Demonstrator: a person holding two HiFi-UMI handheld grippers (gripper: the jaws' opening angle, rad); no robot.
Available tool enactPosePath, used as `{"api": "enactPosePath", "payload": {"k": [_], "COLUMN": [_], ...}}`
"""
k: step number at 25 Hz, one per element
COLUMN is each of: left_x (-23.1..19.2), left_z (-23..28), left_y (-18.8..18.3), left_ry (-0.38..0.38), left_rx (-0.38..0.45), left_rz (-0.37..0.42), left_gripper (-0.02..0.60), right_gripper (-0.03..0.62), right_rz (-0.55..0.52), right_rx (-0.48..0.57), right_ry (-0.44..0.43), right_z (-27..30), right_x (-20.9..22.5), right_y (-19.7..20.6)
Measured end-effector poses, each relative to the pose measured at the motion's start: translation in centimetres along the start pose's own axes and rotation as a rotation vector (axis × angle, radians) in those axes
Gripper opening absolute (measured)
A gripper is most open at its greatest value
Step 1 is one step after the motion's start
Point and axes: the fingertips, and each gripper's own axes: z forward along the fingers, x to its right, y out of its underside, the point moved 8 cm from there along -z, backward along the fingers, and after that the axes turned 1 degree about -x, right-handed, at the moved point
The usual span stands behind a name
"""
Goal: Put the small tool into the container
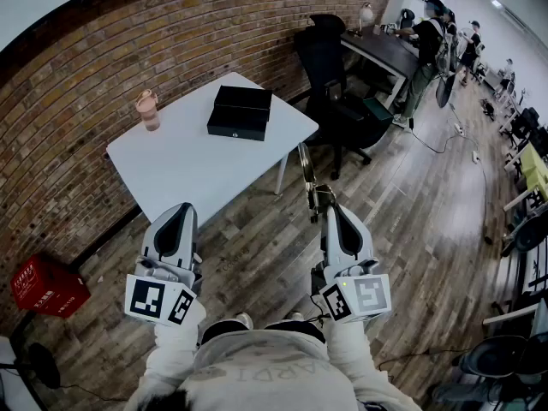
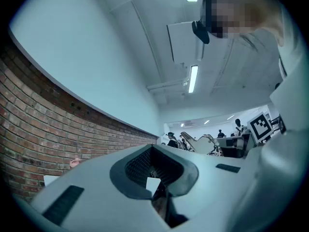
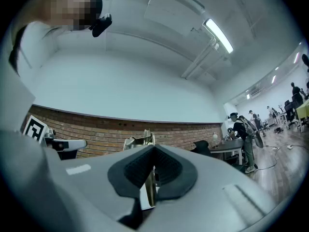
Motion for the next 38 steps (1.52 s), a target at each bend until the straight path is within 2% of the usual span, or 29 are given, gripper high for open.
{"api": "enactPosePath", "payload": {"k": [11,17,23,31,38], "left_x": [-2.0,-3.6,-4.0,-6.6,-9.5], "left_z": [0.2,0.1,1.4,5.3,10.9], "left_y": [0.3,0.7,1.9,2.7,2.7], "left_ry": [-0.004,-0.001,0.029,0.013,-0.010], "left_rx": [0.006,-0.004,-0.013,-0.018,-0.005], "left_rz": [-0.008,-0.022,-0.037,-0.037,-0.020], "left_gripper": [0.005,0.005,0.005,0.005,0.005], "right_gripper": [0.011,0.011,0.011,0.012,0.011], "right_rz": [-0.005,0.038,0.035,0.061,0.091], "right_rx": [-0.008,-0.013,-0.029,-0.022,-0.009], "right_ry": [0.002,0.035,0.051,0.038,0.011], "right_z": [1.6,1.9,2.3,7.4,14.1], "right_x": [-1.0,-1.8,-1.5,0.1,2.7], "right_y": [0.9,1.6,2.5,3.5,4.2]}}
